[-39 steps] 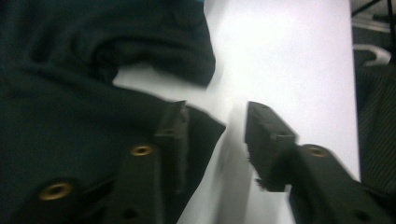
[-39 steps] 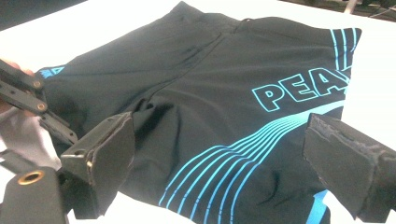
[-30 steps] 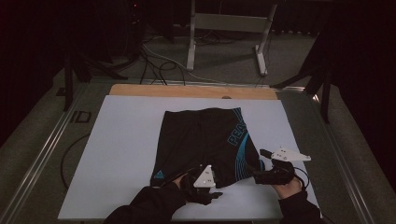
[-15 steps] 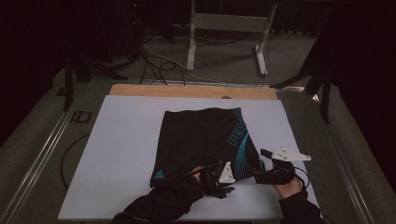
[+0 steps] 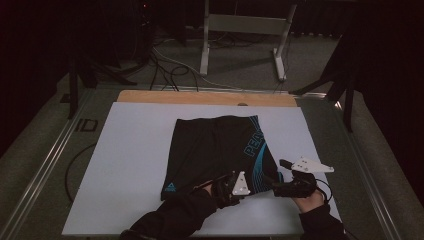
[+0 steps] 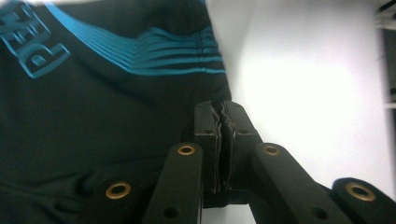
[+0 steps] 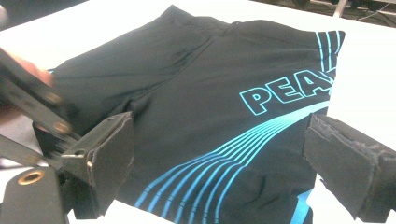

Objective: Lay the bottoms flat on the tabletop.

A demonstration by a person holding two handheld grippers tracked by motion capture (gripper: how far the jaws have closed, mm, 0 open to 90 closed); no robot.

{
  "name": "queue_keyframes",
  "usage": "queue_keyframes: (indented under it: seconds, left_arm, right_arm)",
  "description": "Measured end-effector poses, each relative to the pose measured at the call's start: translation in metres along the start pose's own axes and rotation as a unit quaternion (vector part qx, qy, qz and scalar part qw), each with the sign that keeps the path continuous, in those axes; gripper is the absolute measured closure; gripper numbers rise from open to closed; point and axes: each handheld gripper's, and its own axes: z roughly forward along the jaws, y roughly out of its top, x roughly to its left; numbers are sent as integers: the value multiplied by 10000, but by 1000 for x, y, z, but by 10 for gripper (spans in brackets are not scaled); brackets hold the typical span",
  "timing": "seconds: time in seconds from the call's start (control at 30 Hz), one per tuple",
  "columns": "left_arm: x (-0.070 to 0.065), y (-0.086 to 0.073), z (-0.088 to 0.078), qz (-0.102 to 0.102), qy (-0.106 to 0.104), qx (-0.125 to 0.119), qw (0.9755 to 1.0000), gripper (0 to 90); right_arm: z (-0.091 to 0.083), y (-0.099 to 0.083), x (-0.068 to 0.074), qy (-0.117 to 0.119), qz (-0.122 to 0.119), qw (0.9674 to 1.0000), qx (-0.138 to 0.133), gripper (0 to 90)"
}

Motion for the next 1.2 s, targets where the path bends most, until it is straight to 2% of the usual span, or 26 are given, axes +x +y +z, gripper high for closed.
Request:
queue_keyframes:
  seconds: [0.07, 0.1, 0.23, 0.4, 0.53, 0.63, 0.67, 0.73, 0.77, 0.83, 0.9, 0.93, 0.97, 1.03, 1.13, 1.2]
  left_arm:
    - [0, 0, -5, -33, -43, -21, 10000, 867]
    - [-1, -3, -15, -51, -70, -68, 9999, 867]
    - [-2, -18, -25, -109, -105, -46, 9999, 865]
    - [-1, -43, -20, -262, -97, 78, 9996, 852]
    - [1, -53, -10, -369, -217, 162, 9990, 824]
    - [1, -53, -7, -394, -362, 123, 9985, 748]
    - [0, -52, -6, -317, -389, 138, 9986, 700]
    - [-2, -50, -8, -297, -438, 45, 9986, 573]
    - [-2, -48, -11, -277, -396, 5, 9988, 523]
    - [-1, -45, -19, -426, -375, -209, 9982, 406]
    - [1, -42, -30, -552, -261, -437, 9972, 318]
    - [3, -41, -37, -626, -175, -556, 9963, 268]
    - [5, -41, -44, -711, -123, -674, 9951, 227]
    - [9, -42, -58, -733, -5, -802, 9941, 160]
    - [14, -48, -79, -745, 186, -946, 9925, 118]
    - [16, -54, -92, -756, 431, -988, 9913, 105]
  right_arm:
    - [0, 0, 0, 6, 18, 10000, -7, 100]
    - [0, 0, 0, 1, 13, 10000, -14, 100]
    - [0, 0, 2, -2, -44, 10000, 27, 100]
    - [3, -2, 4, 25, -30, 10000, 62, 100]
    - [4, -3, 5, 60, -74, 9999, 138, 100]
    - [3, -4, 5, 110, -121, 9997, 204, 100]
    - [3, -5, 6, 102, -108, 9996, 225, 100]
    - [2, -8, 5, 116, -59, 9996, 244, 100]
    - [2, -9, 5, 84, -12, 9997, 244, 102]
    - [0, -13, 5, 155, 118, 9991, 367, 133]
    - [0, -18, 6, 98, 135, 9985, 515, 136]
    - [0, -21, 6, 183, 196, 9981, 546, 135]
    - [0, -24, 6, 210, 212, 9979, 568, 136]
    - [0, -28, 8, 108, 130, 9976, 673, 152]
    - [2, -33, 6, -67, 179, 9966, 796, 285]
    - [4, -36, 4, -220, 193, 9959, 862, 398]
